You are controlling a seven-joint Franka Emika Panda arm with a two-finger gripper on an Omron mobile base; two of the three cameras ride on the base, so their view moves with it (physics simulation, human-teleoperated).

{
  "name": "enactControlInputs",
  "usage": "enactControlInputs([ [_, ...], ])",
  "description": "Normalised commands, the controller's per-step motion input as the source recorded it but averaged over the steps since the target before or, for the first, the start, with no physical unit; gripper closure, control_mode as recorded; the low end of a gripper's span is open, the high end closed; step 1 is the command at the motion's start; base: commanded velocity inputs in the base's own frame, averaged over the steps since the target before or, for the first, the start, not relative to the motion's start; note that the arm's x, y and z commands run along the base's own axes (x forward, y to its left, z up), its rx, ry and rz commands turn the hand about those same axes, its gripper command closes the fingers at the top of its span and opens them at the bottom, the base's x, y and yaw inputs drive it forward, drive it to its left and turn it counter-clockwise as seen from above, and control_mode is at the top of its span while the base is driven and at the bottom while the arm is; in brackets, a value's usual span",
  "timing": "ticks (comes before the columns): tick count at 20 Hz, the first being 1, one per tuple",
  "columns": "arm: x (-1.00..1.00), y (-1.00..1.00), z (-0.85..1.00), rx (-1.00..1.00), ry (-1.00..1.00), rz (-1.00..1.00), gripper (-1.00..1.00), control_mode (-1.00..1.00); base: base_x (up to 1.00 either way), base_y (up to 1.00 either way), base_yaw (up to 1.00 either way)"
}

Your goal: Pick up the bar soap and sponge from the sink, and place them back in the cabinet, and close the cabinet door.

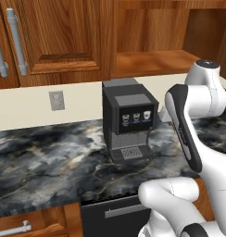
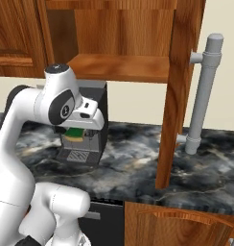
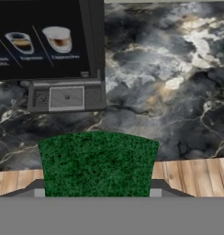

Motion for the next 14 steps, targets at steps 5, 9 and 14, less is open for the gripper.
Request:
enactControlInputs([
  [5, 0.0, 0.0, 0.0, 0.0, 0.0, 0.0, 1.0, 1.0, 0.0, 0.0, 0.0],
  [9, 0.0, 0.0, 0.0, 0.0, 0.0, 0.0, 1.0, 1.0, 0.0, 0.0, 0.0],
  [14, 0.0, 0.0, 0.0, 0.0, 0.0, 0.0, 1.0, 1.0, 0.0, 0.0, 0.0],
])
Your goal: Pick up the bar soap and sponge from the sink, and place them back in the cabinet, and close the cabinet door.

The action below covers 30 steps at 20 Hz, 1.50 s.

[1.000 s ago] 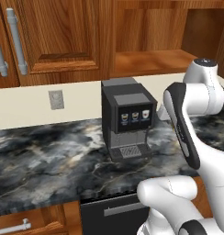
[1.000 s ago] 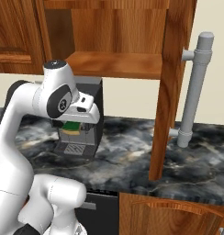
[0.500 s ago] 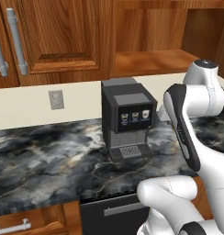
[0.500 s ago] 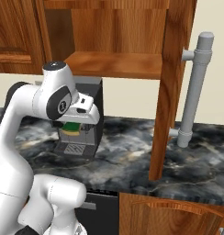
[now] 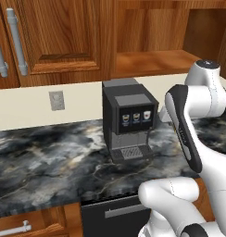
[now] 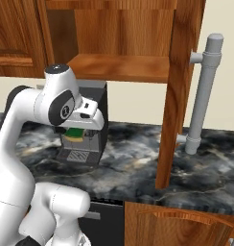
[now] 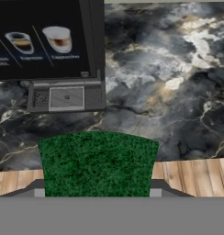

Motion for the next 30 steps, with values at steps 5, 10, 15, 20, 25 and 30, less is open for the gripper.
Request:
enactControlInputs([
  [5, 0.0, 0.0, 0.0, 0.0, 0.0, 0.0, 1.0, -1.0, 0.0, 0.0, 0.0],
  [10, 0.0, 0.0, 0.03, 0.0, -0.01, 0.01, 1.0, -1.0, 0.0, 0.0, 0.0],
  [15, -0.03, -0.04, 0.27, 0.0, -0.15, 0.01, 1.0, -1.0, 0.0, 0.0, 0.0],
  [20, -0.06, -0.1, 0.29, 0.0, -0.23, 0.0, 1.0, -1.0, 0.0, 0.0, 0.0],
  [25, -0.03, 0.0, 0.29, 0.0, -0.26, 0.0, 1.0, -1.0, 0.0, 0.0, 0.0],
  [30, 0.0, 0.0, 0.43, 0.0, -0.21, 0.0, 1.0, -1.0, 0.0, 0.0, 0.0],
])
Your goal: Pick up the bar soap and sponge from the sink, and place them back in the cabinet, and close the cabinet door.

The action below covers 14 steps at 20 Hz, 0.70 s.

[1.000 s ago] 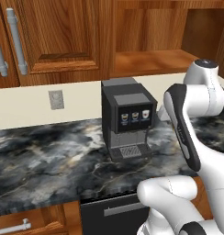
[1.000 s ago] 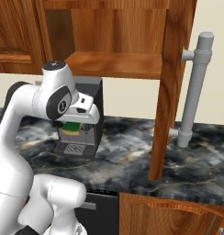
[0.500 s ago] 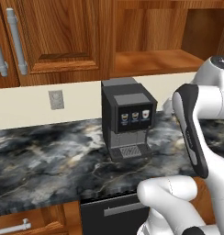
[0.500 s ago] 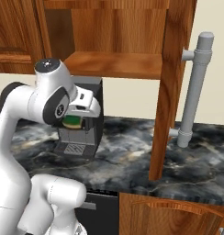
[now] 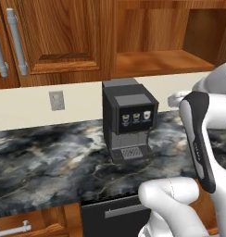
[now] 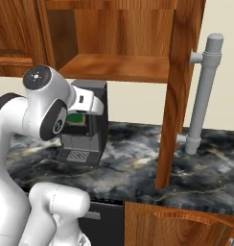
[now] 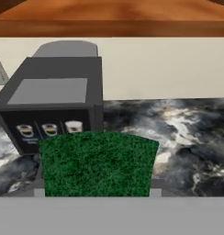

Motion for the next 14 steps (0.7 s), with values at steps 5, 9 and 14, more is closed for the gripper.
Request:
enactControlInputs([
  [5, 0.0, 0.0, 0.28, 0.0, -0.18, 0.0, 1.0, -1.0, 0.0, 0.0, 0.0],
  [9, 0.0, 0.0, 0.25, 0.0, -0.17, 0.0, 1.0, -1.0, 0.0, 0.0, 0.0],
  [14, 0.0, 0.0, 0.16, 0.0, -0.15, 0.0, 1.0, -1.0, 0.0, 0.0, 0.0],
])
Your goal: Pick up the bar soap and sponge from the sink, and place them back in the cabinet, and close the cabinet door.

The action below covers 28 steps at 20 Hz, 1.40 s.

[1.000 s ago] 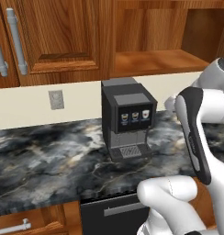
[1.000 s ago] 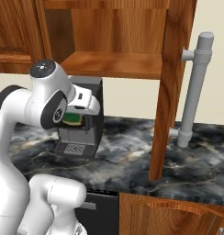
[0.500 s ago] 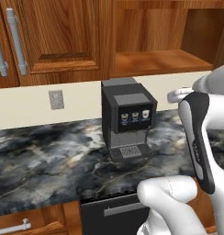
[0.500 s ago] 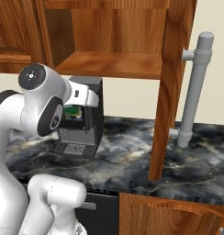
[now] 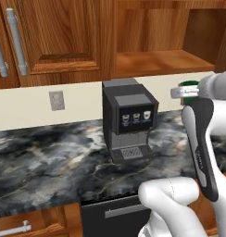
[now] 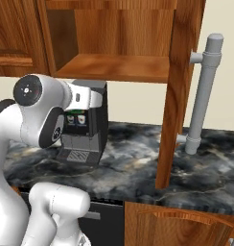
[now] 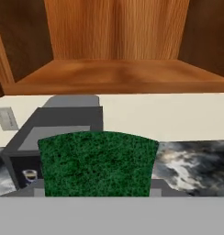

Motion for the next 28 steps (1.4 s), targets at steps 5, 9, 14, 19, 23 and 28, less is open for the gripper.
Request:
enactControlInputs([
  [5, 0.0, 0.0, 0.21, 0.0, -0.09, 0.0, 1.0, -1.0, 0.0, 0.0, 0.0],
  [9, 0.05, 0.0, 0.35, 0.0, -0.02, 0.0, 1.0, -1.0, 0.0, 0.0, 0.0],
  [14, 0.0, 0.0, 0.3, 0.0, 0.0, 0.0, 1.0, -1.0, 0.0, 0.0, 0.0],
  [19, 0.07, 0.0, 0.26, 0.0, 0.0, 0.0, 1.0, -1.0, 0.0, 0.0, 0.0],
  [23, 0.28, 0.0, 0.23, 0.0, 0.0, 0.0, 1.0, -1.0, 0.0, 0.0, 0.0],
  [28, 0.43, 0.0, 0.07, 0.0, 0.0, 0.0, 1.0, -1.0, 0.0, 0.0, 0.0],
])
